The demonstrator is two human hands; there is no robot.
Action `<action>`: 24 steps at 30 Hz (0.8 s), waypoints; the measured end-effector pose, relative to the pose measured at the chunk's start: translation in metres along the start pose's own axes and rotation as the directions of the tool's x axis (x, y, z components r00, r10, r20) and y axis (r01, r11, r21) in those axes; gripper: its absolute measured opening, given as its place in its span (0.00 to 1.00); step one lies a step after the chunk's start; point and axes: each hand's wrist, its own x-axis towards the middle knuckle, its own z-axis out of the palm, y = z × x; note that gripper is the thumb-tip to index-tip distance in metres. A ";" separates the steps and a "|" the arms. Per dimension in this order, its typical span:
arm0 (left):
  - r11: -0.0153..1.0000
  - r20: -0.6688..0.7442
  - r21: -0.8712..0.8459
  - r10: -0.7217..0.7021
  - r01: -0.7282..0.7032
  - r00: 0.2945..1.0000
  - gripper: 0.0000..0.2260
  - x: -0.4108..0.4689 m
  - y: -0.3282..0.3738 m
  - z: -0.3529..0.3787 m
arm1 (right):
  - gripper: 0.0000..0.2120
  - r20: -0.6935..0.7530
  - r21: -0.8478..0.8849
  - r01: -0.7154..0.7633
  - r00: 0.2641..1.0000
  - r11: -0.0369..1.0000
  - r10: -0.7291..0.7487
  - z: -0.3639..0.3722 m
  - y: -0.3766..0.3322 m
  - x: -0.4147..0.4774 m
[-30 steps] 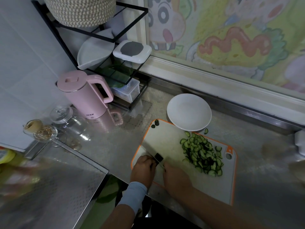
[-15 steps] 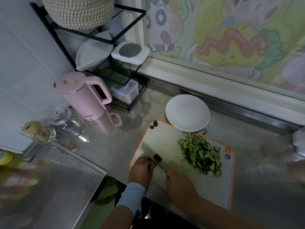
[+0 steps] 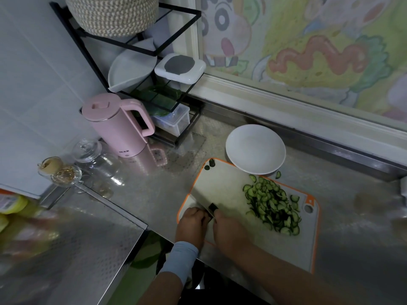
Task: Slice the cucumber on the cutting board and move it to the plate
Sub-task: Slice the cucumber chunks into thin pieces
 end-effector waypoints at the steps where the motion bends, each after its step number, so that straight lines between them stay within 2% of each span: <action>1: 1.000 -0.008 -0.002 0.001 -0.001 1.000 0.07 0.000 0.001 -0.001 | 0.17 -0.011 -0.005 0.008 1.000 1.000 -0.008 -0.001 0.000 0.001; 9: 1.000 -0.026 0.010 0.006 -0.006 1.000 0.09 -0.005 -0.002 0.002 | 0.17 -0.013 -0.084 0.006 1.000 0.996 -0.007 0.001 0.020 -0.030; 14: 1.000 -0.029 -0.002 -0.024 0.024 0.999 0.09 -0.005 0.000 0.001 | 0.14 -0.020 -0.010 0.011 1.000 1.000 -0.011 0.003 0.029 -0.040; 17: 1.000 -0.031 0.007 -0.025 0.025 0.999 0.09 -0.005 0.000 0.000 | 0.15 0.005 -0.046 -0.014 1.000 0.999 0.014 0.005 0.025 -0.034; 20: 1.000 -0.027 0.001 -0.024 0.024 0.999 0.09 -0.005 0.003 -0.001 | 0.15 -0.085 -0.079 0.029 0.996 0.996 -0.035 0.013 0.022 -0.021; 24: 1.000 -0.031 -0.008 -0.016 0.015 0.999 0.04 -0.006 0.001 -0.001 | 0.19 0.031 -0.045 0.028 0.999 0.999 -0.026 0.001 0.008 -0.012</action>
